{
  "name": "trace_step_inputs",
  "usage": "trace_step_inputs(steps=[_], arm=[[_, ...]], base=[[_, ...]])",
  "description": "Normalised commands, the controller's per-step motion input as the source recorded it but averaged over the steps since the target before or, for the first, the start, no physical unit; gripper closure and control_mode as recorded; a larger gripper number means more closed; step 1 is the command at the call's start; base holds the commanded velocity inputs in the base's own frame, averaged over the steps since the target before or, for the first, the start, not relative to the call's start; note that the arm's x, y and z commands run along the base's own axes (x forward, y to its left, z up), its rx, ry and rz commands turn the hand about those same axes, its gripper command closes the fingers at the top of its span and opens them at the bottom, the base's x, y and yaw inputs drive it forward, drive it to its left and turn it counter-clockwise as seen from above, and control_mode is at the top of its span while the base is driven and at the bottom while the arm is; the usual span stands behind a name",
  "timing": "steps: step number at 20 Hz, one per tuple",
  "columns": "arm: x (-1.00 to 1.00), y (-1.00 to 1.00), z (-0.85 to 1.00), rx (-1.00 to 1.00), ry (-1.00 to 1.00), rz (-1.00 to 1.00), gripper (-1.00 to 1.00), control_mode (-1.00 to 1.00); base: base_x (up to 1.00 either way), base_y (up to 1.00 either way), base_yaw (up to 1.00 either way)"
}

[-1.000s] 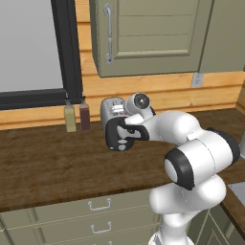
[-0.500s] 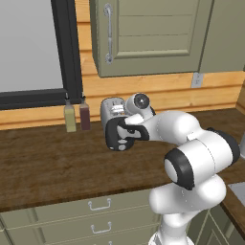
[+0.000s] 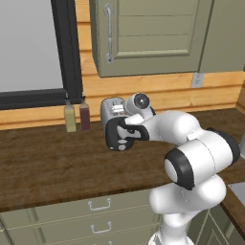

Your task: Start the toaster. Once the lever pops up, take the bread to the plate on the dining counter.

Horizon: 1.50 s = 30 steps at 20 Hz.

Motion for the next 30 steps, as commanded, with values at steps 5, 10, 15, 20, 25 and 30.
trace_step_inputs(steps=[5,10,15,20,25,30], arm=[[0.0,0.0,0.0,0.0,0.0,0.0,-1.0,-1.0],[0.0,0.0,0.0,0.0,0.0,0.0,-1.0,-1.0],[0.0,0.0,0.0,0.0,0.0,0.0,-1.0,-1.0],[0.0,0.0,0.0,0.0,0.0,0.0,-1.0,-1.0],[0.0,0.0,0.0,0.0,0.0,0.0,-1.0,-1.0],[0.0,0.0,0.0,0.0,0.0,0.0,-1.0,-1.0]], base=[[0.0,0.0,0.0],[0.0,0.0,0.0],[0.0,0.0,0.0],[0.0,0.0,0.0],[0.0,0.0,0.0],[0.0,0.0,0.0]])
